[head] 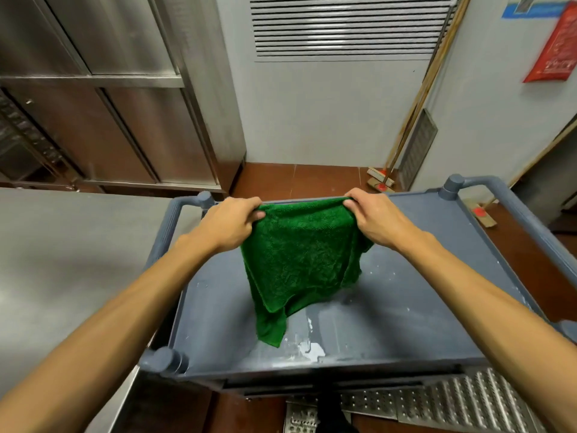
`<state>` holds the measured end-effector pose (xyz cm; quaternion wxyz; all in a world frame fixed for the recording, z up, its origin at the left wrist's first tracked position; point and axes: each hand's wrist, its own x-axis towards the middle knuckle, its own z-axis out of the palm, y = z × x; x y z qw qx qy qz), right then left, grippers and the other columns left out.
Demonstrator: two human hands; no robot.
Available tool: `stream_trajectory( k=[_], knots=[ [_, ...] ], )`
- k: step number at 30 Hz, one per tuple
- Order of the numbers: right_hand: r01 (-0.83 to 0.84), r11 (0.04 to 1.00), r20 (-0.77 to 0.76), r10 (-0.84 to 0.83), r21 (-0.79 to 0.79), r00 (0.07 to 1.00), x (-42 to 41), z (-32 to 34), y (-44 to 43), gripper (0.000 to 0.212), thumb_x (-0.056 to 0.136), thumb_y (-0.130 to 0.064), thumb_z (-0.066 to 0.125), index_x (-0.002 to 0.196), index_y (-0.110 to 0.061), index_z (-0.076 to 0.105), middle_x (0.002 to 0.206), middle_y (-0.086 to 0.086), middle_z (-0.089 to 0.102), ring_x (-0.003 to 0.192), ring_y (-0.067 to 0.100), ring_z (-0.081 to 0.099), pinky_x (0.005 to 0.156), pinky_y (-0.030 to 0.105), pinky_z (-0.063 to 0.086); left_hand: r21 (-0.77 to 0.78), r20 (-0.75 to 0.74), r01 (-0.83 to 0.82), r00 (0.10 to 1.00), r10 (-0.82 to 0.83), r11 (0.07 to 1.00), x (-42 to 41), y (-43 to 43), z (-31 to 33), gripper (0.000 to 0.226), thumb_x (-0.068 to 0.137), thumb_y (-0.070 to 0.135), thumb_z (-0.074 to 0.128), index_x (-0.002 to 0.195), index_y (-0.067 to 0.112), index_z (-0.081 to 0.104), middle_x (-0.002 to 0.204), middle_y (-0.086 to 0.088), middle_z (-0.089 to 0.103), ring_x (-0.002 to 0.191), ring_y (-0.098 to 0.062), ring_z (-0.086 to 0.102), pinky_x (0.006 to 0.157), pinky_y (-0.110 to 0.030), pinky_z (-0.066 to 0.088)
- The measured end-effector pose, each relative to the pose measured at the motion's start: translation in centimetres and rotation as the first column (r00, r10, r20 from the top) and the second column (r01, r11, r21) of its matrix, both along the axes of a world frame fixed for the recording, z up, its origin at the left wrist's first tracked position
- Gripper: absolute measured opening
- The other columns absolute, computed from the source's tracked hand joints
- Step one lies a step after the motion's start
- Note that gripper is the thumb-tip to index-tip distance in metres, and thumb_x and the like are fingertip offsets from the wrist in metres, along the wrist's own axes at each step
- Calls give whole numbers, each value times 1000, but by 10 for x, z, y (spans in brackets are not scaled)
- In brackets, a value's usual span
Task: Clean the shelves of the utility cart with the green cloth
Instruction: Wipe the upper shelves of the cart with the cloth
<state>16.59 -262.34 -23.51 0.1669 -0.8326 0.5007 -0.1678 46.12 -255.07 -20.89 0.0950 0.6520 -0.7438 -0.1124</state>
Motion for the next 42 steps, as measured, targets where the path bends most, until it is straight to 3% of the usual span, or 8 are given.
stream_trajectory(
  k=[4,9,12,16,21,31,36,42],
  knots=[
    [2,997,-6,-2,-75,1000,-12,18,-67,28,105,-35,37,117,-17,54,94,13,65,83,35,61,70,44,51,-24,36,-21,999,22,999,-16,-61,17,19,104,32,45,95,17,52,88,-9,63,82,-33,58,72,-46,50],
    [17,988,38,-11,-153,999,-23,45,-142,28,105,-28,39,114,-7,55,89,19,63,86,39,59,63,35,33,-107,74,-51,996,59,993,-34,-135,42,17,104,28,47,102,14,55,101,-14,66,96,-38,60,71,-41,44],
    [40,969,98,-17,-245,995,-30,55,-172,29,105,-25,41,120,-6,57,103,25,66,96,43,59,70,40,40,-168,114,-36,992,56,985,-44,-170,56,17,104,26,47,102,10,54,103,-17,66,98,-40,60,68,-40,41],
    [82,949,164,-33,-303,986,-42,41,-187,27,104,-19,44,118,-2,58,98,25,65,92,41,57,68,34,30,-220,118,-9,992,36,975,-53,-196,49,17,103,25,48,100,9,53,102,-16,66,97,-40,59,67,-40,40],
    [70,981,83,-56,-183,995,-59,-37,-189,24,102,-22,45,115,-10,61,105,14,68,99,38,57,79,45,48,-93,144,23,990,-9,995,-65,-202,-17,16,102,27,48,99,12,53,102,-13,64,98,-39,59,69,-40,43],
    [9,973,-166,30,231,986,-75,-182,-141,24,101,-21,49,118,-15,66,112,9,65,109,34,55,90,46,46,283,222,-4,973,-62,959,-90,-160,-164,22,99,30,50,110,15,63,113,-12,56,103,-37,60,76,-42,50],
    [-25,969,-201,77,247,977,-76,-202,-116,48,100,-26,48,147,-22,41,130,3,52,119,27,48,95,43,45,347,162,14,984,-75,938,-94,-133,-201,24,99,27,49,110,11,63,126,-7,56,114,-33,56,80,-44,52],
    [1,960,-256,73,278,964,-72,-209,-89,61,92,1,46,147,-25,41,120,5,47,107,27,46,86,39,46,360,159,-3,986,-58,933,-110,-94,-224,32,104,26,42,124,4,55,161,-13,28,136,-36,35,104,-47,43]
  ],
)
